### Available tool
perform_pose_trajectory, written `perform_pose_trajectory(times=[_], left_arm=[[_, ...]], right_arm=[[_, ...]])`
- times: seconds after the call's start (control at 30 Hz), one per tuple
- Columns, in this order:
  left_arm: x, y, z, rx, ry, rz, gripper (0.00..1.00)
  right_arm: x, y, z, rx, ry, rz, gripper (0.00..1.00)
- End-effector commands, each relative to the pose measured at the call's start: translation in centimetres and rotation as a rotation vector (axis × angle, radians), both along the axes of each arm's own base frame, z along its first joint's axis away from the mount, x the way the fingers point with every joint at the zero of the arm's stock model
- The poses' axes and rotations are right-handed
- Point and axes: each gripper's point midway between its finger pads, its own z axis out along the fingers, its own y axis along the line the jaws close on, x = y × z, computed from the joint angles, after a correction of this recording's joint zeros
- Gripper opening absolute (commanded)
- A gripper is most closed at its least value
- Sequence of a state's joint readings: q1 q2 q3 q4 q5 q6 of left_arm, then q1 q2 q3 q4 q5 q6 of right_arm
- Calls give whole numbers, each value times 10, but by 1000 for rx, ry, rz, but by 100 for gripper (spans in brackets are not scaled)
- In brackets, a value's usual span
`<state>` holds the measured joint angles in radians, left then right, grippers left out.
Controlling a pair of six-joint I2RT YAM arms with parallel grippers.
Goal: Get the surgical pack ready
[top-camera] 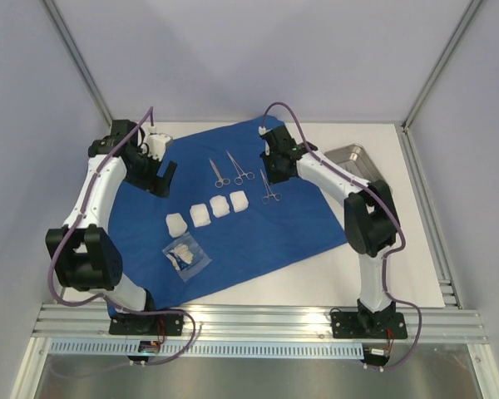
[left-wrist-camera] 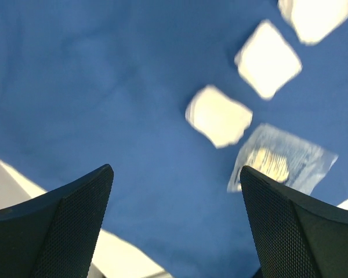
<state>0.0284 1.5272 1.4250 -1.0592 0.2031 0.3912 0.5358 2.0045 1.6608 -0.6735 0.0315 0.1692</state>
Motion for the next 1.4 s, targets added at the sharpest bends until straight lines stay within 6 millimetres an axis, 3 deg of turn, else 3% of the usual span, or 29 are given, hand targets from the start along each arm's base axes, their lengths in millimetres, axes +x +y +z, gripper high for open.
perform_pose_trajectory(times=[0.0,0.07,0.23,0.47,0.73,0.83,1.13,1.37], left_arm=[[26,-19,19,-106,-76,-25,100],[34,-18,9,-113,-58,7,99],[46,-15,-20,-102,-28,47,97],[60,-22,-24,-153,-59,71,96],[60,-26,-28,-179,-26,86,96],[59,-25,-27,-177,-25,83,96],[57,-26,-26,-176,-22,80,96],[58,-23,-22,-161,-36,75,97]], right_arm=[[26,26,17,72,-61,-31,17],[32,25,18,53,-65,-51,16],[29,28,-13,2,43,-37,15],[26,32,-55,-32,116,-14,13],[26,26,-72,-92,159,-29,11],[23,22,-73,-114,162,-29,11],[28,13,-21,-122,69,-16,13],[21,7,-31,-152,93,-14,13]])
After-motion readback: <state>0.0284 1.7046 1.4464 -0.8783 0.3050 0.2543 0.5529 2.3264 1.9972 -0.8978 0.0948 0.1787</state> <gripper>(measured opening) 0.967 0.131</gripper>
